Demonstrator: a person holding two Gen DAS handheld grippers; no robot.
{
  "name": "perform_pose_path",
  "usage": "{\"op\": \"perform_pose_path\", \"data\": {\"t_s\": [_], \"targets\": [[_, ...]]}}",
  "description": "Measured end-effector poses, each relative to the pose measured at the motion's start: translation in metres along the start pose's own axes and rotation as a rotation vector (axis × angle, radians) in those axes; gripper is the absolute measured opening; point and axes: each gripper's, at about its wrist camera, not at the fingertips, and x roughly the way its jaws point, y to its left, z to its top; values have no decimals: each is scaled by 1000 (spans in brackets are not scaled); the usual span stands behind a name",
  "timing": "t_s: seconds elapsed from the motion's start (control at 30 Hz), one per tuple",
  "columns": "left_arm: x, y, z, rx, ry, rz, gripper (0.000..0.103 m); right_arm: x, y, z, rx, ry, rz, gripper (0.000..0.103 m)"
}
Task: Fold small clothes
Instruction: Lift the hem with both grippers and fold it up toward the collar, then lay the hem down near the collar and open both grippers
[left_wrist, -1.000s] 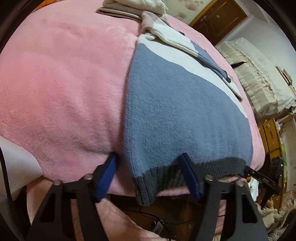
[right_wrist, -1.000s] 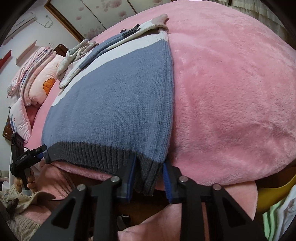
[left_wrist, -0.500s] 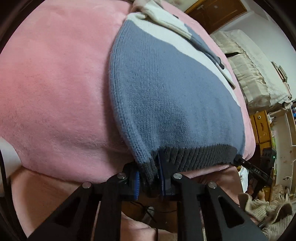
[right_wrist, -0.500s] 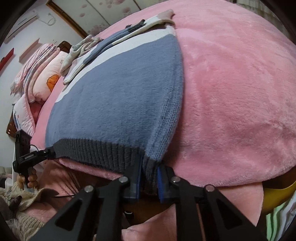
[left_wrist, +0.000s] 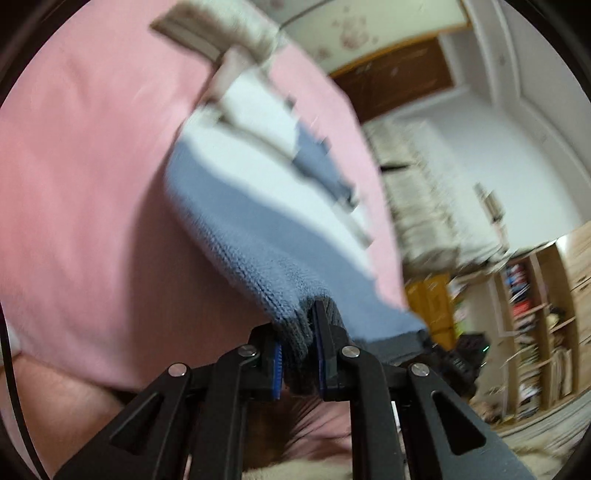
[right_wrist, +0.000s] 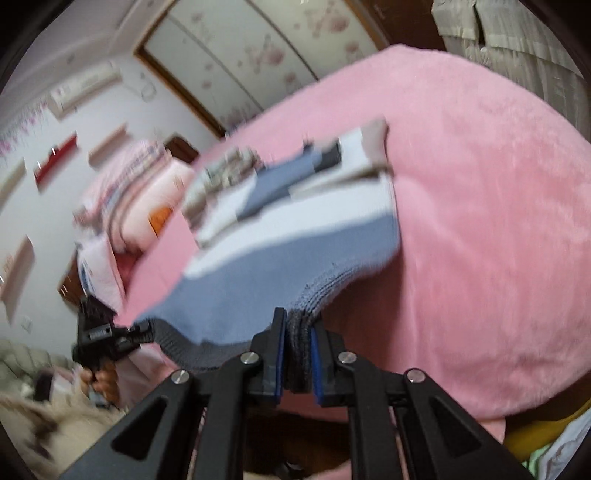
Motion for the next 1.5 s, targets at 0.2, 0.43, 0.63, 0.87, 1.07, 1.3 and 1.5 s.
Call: {"op": "perform_pose_path", "data": {"t_s": [0.2,0.43,0.63,0.87,1.07,1.3,1.5], "targets": [[-5,-33,62,-38,-187,-26,8,4,2,69,109,-115,33,11],[13,-44,159,-74,-294,145,7,28,19,138,64,-191,-8,11],[50,-47,214,-77,-296,226,7,60,16,185,89,-204,-47,11],[111,-32,271,-106,-266,301,7,124,-24,230,206,-170,-102,11],[157,-7,301,-133,-234,374,7,177,-50,255,251,-121,-147,11],[194,15,321,-123,-216,389,8,222,-76,265,281,-66,-201,11],[205,22,325,-127,-201,362,19,238,-87,265,310,-18,-181,16]]}}
